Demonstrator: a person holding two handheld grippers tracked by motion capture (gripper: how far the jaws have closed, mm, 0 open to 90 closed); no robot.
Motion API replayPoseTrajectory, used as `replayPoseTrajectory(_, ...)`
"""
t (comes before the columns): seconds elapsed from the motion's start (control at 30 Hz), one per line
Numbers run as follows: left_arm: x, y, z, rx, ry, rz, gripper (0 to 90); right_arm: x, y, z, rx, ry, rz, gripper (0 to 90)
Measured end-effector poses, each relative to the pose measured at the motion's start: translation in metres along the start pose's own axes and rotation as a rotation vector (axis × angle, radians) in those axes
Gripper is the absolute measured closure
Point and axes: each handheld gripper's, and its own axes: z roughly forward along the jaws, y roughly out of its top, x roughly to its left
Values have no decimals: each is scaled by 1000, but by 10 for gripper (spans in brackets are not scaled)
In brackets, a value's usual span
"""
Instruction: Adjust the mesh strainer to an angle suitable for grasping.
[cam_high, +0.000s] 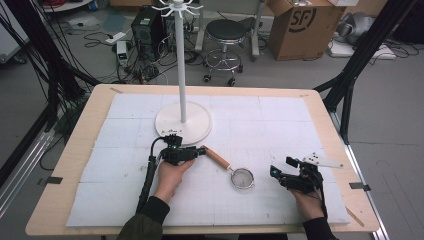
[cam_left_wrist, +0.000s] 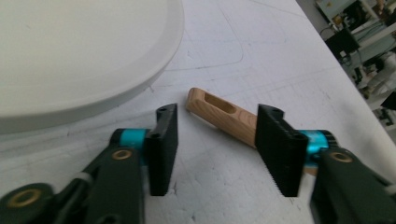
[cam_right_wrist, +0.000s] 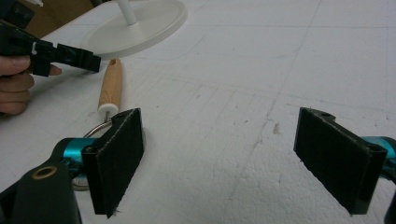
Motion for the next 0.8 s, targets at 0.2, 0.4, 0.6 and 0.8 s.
replayPoseTrajectory(0.2,-6,-5,-15,-25,-35,77,335,1,0,1,4,4,-4,158)
replayPoseTrajectory(0.4,-9,-6,-38,-51,-72,140,314,3,0,4,13,9,-14,158)
replayPoseTrajectory(0.6,-1,-15,-56,-66,-68,145,319,5,-1,6,25,9,-17,157)
replayPoseTrajectory(0.8,6,-20,-72,-96,-63,145,316,6,0,10,29,29,-9,157)
